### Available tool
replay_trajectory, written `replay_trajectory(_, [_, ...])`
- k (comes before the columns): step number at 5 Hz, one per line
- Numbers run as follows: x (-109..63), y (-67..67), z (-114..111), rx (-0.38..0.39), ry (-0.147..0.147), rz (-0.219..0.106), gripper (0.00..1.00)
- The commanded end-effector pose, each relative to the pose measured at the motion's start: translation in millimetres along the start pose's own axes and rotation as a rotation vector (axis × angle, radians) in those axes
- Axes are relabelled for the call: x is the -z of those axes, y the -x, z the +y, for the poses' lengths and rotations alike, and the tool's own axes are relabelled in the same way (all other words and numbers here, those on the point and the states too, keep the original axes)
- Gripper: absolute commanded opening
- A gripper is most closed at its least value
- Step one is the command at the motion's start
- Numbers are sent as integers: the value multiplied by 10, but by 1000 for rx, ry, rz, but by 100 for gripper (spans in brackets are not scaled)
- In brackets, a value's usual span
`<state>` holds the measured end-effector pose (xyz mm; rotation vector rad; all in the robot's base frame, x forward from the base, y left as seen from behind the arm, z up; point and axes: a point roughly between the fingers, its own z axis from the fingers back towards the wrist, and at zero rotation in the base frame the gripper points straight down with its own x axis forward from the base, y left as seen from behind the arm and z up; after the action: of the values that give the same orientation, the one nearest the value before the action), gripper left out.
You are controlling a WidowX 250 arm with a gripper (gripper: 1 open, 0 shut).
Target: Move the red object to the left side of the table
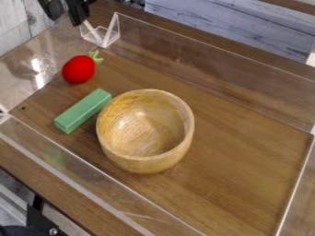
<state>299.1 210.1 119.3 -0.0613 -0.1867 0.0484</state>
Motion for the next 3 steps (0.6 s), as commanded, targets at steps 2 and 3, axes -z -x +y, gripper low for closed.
replay_trajectory(2, [86,38,36,-2,-12,-23,100])
replay_trajectory(3, [99,-5,43,-40,-8,-33,100])
